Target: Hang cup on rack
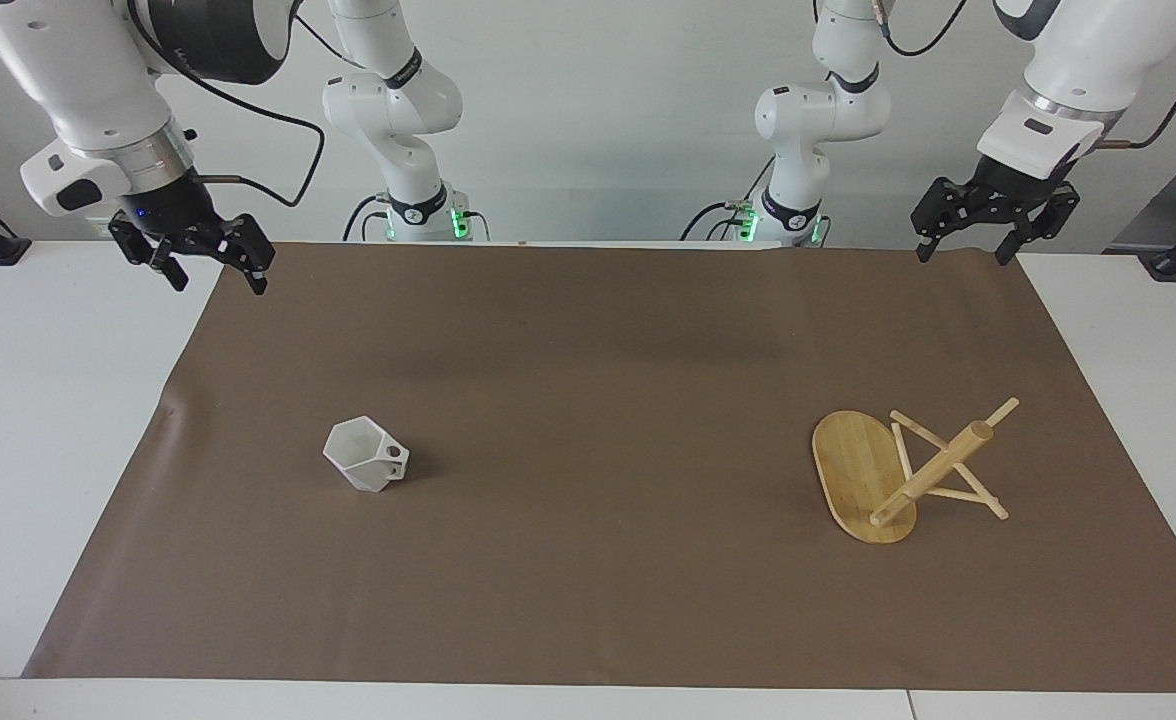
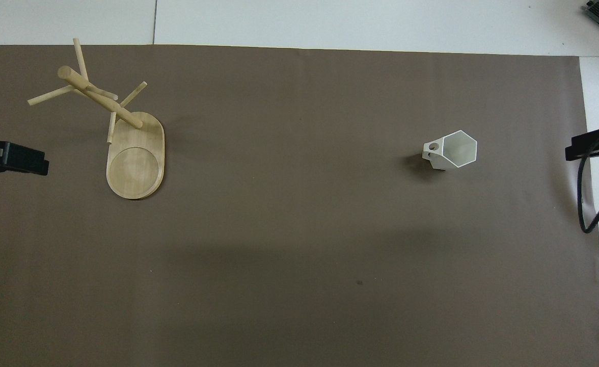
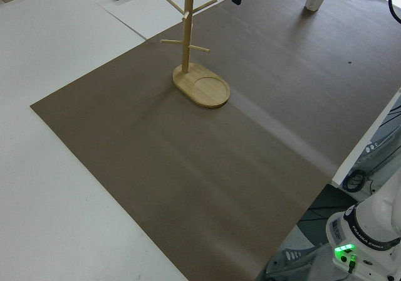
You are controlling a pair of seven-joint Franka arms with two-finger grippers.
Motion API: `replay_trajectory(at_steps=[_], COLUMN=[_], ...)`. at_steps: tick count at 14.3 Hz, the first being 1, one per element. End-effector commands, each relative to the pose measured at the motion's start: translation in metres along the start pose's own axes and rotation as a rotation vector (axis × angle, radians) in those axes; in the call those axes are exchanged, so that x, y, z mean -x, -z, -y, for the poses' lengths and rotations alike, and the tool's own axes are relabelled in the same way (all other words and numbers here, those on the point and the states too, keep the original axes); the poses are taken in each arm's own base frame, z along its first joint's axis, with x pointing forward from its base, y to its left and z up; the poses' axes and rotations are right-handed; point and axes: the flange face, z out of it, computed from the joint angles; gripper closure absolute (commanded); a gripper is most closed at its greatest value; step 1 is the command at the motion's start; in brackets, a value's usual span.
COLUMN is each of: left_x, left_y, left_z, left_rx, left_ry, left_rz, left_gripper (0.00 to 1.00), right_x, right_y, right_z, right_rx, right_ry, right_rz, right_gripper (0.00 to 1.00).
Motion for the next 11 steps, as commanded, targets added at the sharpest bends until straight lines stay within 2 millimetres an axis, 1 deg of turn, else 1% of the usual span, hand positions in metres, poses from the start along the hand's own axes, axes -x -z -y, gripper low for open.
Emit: replay_trajectory(at_steps=[1,11], left_x=[0.0074,0.0093], left_y=[0.0032,0.0007], left_z=[0.0050,0.0037], left_rx=[0.000,0.000], left_ry=[-0.004,-0.007], left_rz=[0.000,0.006], left_gripper=[0.00,0.00], right_x=[0.0061,0.0070], right_y=[0.0038,0.0055], right_z=[-0.0030,-0.0031], right_rx=[-0.004,-0.005], right_ry=[0.008,0.009], right_rz=[-0.013,-0.016], right_gripper=[0.00,0.00])
